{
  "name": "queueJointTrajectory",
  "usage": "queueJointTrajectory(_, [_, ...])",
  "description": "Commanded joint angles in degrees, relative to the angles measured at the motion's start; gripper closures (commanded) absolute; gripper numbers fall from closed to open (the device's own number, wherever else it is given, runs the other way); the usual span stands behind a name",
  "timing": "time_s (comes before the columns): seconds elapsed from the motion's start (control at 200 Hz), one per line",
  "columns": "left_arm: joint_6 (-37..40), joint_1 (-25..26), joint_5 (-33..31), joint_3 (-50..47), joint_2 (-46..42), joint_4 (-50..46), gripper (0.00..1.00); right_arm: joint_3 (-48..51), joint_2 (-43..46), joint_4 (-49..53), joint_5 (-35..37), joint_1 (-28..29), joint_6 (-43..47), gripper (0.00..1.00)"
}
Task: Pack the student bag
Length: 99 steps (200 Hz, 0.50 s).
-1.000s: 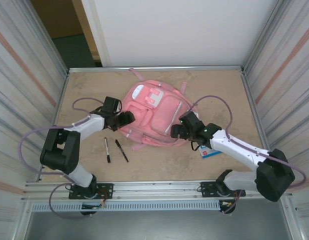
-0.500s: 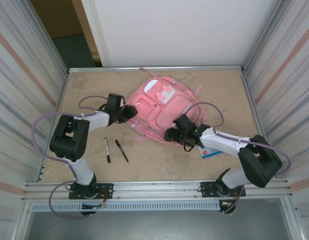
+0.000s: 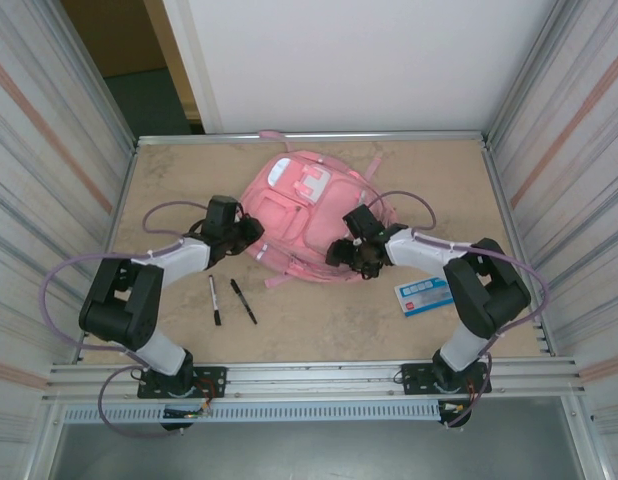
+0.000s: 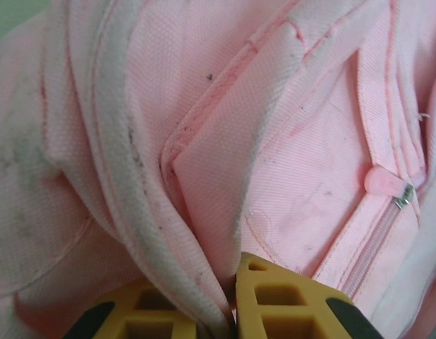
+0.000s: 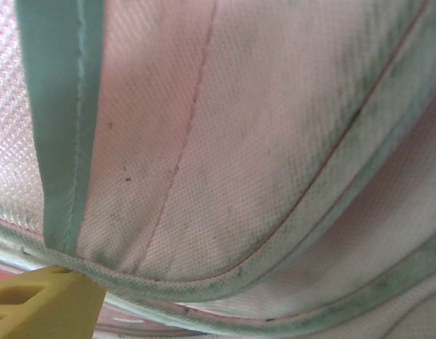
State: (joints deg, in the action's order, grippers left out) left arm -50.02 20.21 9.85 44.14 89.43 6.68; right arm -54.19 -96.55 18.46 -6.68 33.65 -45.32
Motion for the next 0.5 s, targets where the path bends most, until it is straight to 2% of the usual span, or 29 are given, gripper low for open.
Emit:
queueJointTrajectory(0.0, [-0.7, 7.2, 8.0, -2.6, -2.5, -10.5, 0.88, -0.7, -7.0, -9.4, -6.0, -2.4, 0.3, 0.19])
queueJointTrajectory(0.236, [-3.9, 8.9, 5.3, -4.8, -5.9, -11.7, 0.87, -5.5, -8.8, -6.0, -7.1, -6.8, 4.0, 0.20])
queueJointTrajectory(0.381, [-3.3, 9.0, 2.7, -4.4, -8.7, -14.9, 0.88, -4.9, -3.3, -2.3, -5.3, -6.1, 5.5, 0.16])
queueJointTrajectory(0.491, [-4.2, 9.0, 2.9, -4.3, -10.3, -15.2, 0.90, -1.7, 3.7, 1.4, 0.9, -3.7, 8.3, 0.16])
